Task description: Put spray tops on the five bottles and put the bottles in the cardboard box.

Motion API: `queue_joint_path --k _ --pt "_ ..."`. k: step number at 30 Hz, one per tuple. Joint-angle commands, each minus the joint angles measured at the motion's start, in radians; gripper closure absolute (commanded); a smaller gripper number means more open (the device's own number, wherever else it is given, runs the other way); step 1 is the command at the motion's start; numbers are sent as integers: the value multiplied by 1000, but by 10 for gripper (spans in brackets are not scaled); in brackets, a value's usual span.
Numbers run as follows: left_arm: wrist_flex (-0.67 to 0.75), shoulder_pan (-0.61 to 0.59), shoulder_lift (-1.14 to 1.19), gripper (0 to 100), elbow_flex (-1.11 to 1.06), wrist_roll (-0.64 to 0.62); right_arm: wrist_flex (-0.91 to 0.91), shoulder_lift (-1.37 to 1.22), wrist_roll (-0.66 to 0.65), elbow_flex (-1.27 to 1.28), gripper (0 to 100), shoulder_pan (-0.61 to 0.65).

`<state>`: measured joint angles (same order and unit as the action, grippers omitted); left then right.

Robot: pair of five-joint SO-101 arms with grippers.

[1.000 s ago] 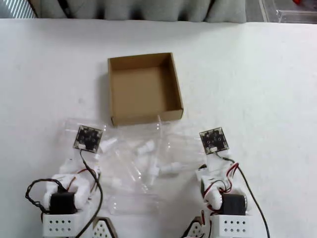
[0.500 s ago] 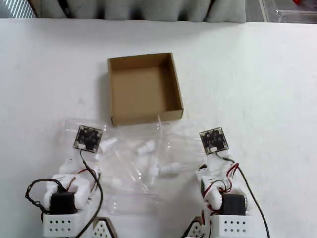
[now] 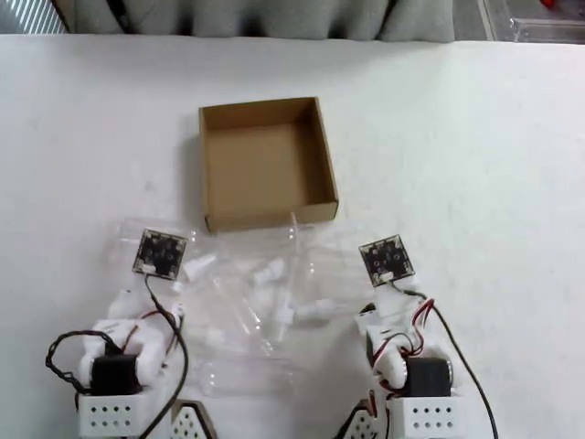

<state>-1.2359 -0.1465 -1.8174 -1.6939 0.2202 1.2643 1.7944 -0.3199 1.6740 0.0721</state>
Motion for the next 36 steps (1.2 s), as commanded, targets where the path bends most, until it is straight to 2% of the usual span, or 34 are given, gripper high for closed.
queue_joint_path --k 1,7,12,18,23,29,32,36 --pt "87 -44 -5 976 37 2 -4 10 6 -66 946 2" --pt "126 -93 -5 976 37 2 -53 8 11 -126 946 -122" --pt "124 -87 -5 977 37 9 -67 8 -14 -83 946 -150" --pt "130 -87 -5 976 34 25 -107 8 -301 -84 946 -151" --pt "130 -87 -5 976 17 189 -150 7 -338 -172 946 -174" --pt "130 -85 -5 976 14 199 -116 -16 -339 -330 946 58" --pt "130 -85 -5 976 14 199 -119 -113 -339 -370 946 160" --pt "130 -85 -5 976 12 199 -179 -305 -339 -422 946 231"
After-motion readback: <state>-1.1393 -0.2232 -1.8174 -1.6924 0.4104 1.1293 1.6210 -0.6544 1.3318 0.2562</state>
